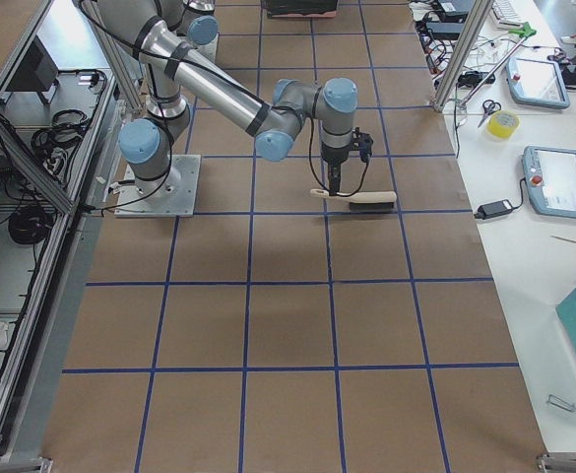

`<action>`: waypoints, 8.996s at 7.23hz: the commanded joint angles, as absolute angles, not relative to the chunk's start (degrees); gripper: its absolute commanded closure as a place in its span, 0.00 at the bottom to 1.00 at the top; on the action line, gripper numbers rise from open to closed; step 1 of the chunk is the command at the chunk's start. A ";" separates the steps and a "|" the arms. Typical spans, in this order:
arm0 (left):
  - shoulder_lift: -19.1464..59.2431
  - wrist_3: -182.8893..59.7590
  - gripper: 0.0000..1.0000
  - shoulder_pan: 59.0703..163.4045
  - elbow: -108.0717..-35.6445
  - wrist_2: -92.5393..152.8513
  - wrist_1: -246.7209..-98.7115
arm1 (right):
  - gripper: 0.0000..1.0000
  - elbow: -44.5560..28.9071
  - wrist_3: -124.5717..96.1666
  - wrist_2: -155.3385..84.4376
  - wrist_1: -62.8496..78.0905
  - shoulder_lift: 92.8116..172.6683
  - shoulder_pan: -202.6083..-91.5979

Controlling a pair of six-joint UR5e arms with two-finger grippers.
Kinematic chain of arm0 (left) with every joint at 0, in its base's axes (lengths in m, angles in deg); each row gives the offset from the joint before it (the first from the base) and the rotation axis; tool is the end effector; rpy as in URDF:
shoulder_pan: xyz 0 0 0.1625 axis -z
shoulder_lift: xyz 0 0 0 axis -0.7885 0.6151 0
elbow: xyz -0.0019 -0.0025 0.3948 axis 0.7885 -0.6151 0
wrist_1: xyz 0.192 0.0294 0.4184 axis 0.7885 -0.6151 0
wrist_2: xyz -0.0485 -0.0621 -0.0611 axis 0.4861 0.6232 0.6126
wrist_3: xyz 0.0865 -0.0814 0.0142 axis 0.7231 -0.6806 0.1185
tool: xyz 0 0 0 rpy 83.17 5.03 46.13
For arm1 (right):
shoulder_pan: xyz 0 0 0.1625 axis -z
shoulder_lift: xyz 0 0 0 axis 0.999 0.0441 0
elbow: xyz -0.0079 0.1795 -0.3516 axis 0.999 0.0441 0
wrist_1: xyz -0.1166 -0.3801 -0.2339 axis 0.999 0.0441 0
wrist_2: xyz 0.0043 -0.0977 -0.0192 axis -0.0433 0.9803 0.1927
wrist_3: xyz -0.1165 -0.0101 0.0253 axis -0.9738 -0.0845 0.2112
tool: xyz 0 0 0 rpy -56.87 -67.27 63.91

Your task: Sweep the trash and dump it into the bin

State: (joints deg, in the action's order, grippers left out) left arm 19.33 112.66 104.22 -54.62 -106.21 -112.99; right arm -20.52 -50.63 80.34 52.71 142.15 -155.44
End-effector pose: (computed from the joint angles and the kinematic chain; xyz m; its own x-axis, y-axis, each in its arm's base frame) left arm 0.3699 -0.6118 0.4739 0.3635 0.9181 0.1582 0.6980 -0.3808 0.6065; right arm -0.0995 -0.5855 0.2446 -0.9961 0.0417 0.0776 0.0361 0.9967 -0.0728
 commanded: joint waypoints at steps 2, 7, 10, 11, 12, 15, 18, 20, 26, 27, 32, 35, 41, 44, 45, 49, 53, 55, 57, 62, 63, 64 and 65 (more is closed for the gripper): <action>19.95 102.66 1.00 109.15 -49.79 -95.03 -129.73 | 0.00 -19.77 -50.13 79.77 46.13 149.40 -155.94; 24.00 80.00 1.00 122.33 -57.78 -83.66 -132.64 | 0.00 -11.81 -47.75 78.28 34.54 154.86 -158.83; 29.09 73.00 1.00 126.48 -58.50 -82.70 -132.38 | 0.00 -4.39 -40.56 79.06 28.79 154.43 -167.33; 30.67 71.13 1.00 127.09 -58.50 -82.61 -132.20 | 0.00 -4.30 -40.46 79.50 29.13 153.21 -169.80; 32.08 69.90 1.00 128.49 -58.50 -83.04 -131.85 | 0.00 -4.30 -39.76 79.24 29.22 152.15 -170.09; 34.55 63.22 1.00 129.65 -58.67 -82.87 -131.41 | 0.00 -4.30 -38.88 78.71 29.23 151.88 -171.49; 35.00 58.72 1.00 130.35 -60.86 -82.96 -127.57 | 0.00 -4.30 -38.17 78.71 29.49 152.32 -171.67; 34.91 58.37 1.00 130.26 -63.23 -82.79 -122.64 | 0.00 -4.30 -38.00 78.45 29.49 152.40 -171.67; 34.91 55.05 1.00 130.35 -63.42 -82.87 -122.53 | 0.00 -4.30 -36.77 77.40 29.14 152.49 -171.67; 34.91 52.77 1.00 130.35 -63.50 -83.05 -122.53 | 0.00 -4.30 -36.77 77.83 29.57 152.41 -171.67; 34.30 52.57 0.23 130.70 -63.51 -82.78 -122.62 | 0.00 -4.48 -36.86 77.40 29.66 151.97 -171.67; 28.86 44.27 0.23 133.42 -63.42 -81.65 -125.41 | 0.00 -4.48 -36.77 77.40 29.75 151.88 -171.67; 12.17 18.95 0.21 133.87 -63.59 -80.94 -145.16 | 0.00 -4.48 -36.86 77.49 30.01 151.00 -171.67; 6.97 4.14 0.19 133.69 -64.20 -81.64 -150.03 | 0.00 -3.87 -36.86 77.40 30.10 152.48 -171.67; 6.17 -3.43 0.19 133.78 -64.82 -81.03 -149.78 | 0.00 -4.21 -36.86 77.40 29.23 153.62 -171.67; 5.46 -32.89 0.07 134.92 -65.00 -81.02 -149.16 | 0.00 -4.39 -36.86 77.57 30.02 153.64 -171.67; 5.55 -44.99 0.00 140.72 -65.26 -81.55 -147.32 | 0.00 -4.39 -36.68 78.70 30.19 153.63 -171.58; 5.38 -44.90 0.00 140.55 -65.26 -81.55 -147.23 | 0.00 -4.39 -36.59 79.06 30.19 153.55 -171.58; 5.29 -44.90 0.00 140.46 -65.26 -81.55 -147.05 | 0.00 -4.48 -36.85 78.89 30.10 153.20 -171.58; 4.76 -44.90 0.00 140.46 -67.37 -81.55 -145.13 | 0.00 -4.57 -37.12 77.84 33.07 151.80 -171.58; 4.59 -44.90 0.00 140.46 -67.46 -81.55 -145.03 | 0.00 -4.57 -36.95 77.66 35.09 151.01 -171.58; 4.76 -44.90 0.00 140.46 -67.46 -81.55 -145.03 | 0.00 -4.57 -36.86 77.75 35.02 151.26 -171.58; 4.76 -44.81 0.00 140.46 -67.46 -81.55 -145.03 | 0.00 -4.57 -36.86 78.27 35.02 151.00 -171.58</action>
